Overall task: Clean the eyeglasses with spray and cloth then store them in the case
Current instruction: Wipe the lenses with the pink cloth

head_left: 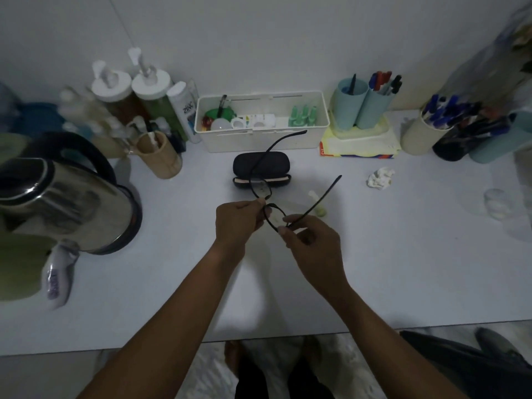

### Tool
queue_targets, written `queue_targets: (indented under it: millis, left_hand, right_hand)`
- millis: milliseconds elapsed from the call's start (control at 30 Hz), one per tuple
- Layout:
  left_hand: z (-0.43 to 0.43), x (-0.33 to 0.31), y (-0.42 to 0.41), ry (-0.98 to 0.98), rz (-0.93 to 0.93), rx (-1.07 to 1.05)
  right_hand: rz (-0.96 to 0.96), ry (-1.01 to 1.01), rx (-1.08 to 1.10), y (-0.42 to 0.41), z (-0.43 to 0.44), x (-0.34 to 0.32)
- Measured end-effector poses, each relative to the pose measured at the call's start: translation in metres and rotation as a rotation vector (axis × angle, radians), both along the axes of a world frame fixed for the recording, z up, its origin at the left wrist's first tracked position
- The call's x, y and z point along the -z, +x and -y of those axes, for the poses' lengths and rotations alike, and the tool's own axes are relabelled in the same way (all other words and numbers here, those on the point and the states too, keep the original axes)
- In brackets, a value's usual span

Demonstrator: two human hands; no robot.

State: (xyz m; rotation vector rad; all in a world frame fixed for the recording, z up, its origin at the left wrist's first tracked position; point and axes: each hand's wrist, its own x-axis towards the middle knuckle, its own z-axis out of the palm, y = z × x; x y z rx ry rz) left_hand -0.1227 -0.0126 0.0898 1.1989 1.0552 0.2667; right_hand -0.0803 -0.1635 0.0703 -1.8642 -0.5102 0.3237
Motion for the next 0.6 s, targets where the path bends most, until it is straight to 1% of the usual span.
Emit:
queue_targets:
  millis: [100, 133, 167, 233, 267, 333, 400, 467, 600]
  left_hand:
    - [-0.003, 0.005, -0.002, 0.023, -0.015, -0.06]
    - [-0.007, 0.009, -0.003, 0.028, -0.026, -0.103]
    - [-0.011, 0.014, -0.003, 0.024, -0.035, -0.145]
    - [-0.017, 0.025, -0.003, -0.009, -0.039, -0.204]
    - [-0.019, 0.031, -0.001, -0.031, -0.034, -0.219]
    - [-0.021, 0.042, 0.003, -0.079, -0.016, -0.241]
    - [-0.021, 0.051, 0.008, -0.1, -0.01, -0.233]
    - [-0.021, 0.056, 0.011, -0.09, -0.015, -0.203]
    - [-0.024, 0.056, 0.012, -0.073, -0.017, -0.149]
  right_hand:
    - [0.068, 0.07, -0.078, 0.008, 0.001, 0.005]
    - [0.115, 0.08, -0.051, 0.016, 0.003, 0.012]
    - [0.172, 0.048, 0.01, 0.027, 0.004, 0.022]
    - [0.288, -0.157, 0.112, 0.058, 0.0, 0.048]
    - [0.344, -0.285, 0.097, 0.074, -0.004, 0.062]
    - [0.47, -0.466, -0.01, 0.096, -0.017, 0.085]
    - [0.56, -0.576, -0.115, 0.105, -0.027, 0.101]
    - [0.637, -0.629, -0.16, 0.108, -0.029, 0.109]
    - [0.612, -0.593, -0.1, 0.109, -0.025, 0.107]
